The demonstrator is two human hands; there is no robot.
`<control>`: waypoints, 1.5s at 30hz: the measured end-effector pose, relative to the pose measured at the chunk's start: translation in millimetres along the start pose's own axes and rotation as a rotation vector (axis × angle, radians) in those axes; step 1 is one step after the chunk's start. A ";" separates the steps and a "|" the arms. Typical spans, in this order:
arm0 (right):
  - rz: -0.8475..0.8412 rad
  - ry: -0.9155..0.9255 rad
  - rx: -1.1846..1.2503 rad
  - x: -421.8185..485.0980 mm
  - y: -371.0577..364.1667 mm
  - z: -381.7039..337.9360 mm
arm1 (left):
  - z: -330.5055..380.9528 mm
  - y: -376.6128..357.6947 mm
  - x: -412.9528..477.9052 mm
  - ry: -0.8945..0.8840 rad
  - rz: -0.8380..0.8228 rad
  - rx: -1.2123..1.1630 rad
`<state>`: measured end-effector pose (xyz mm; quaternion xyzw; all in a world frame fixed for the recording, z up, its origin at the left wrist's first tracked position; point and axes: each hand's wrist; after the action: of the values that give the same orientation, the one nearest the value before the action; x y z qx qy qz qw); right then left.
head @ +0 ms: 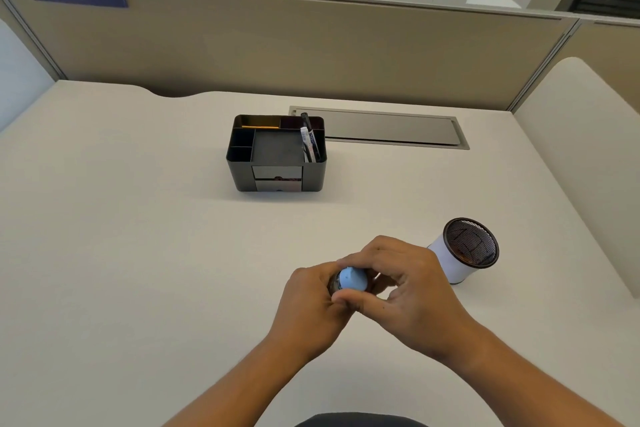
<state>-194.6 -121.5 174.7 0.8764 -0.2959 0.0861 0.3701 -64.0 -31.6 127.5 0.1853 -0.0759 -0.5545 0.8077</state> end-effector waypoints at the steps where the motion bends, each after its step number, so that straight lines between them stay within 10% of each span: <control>1: 0.009 -0.005 0.010 0.4 -0.3 0.6 | -0.9 0.3 0.8 0.000 0.004 -0.008; 13: 0.433 -0.456 0.643 -13.3 1.3 52.3 | -1.4 -3.4 14.1 -0.014 0.147 0.036; 20: 0.186 -0.732 0.300 -73.6 -9.2 138.6 | 0.7 -21.6 24.1 -0.005 0.037 -0.075; 45: -0.002 -0.547 0.310 -103.3 -10.6 181.1 | 47.9 -121.9 127.8 -0.167 -0.098 0.287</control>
<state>-284.5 -195.3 1.3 0.9133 -0.3669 -0.1091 0.1390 -137.7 -198.5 114.2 0.2554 -0.2119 -0.5901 0.7359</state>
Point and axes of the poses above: each hand's wrist, its own x-axis towards the middle knuckle, its own y-axis out of the back of the hand, z = x × y, and after that the axes turned 6 degrees about y, right-handed
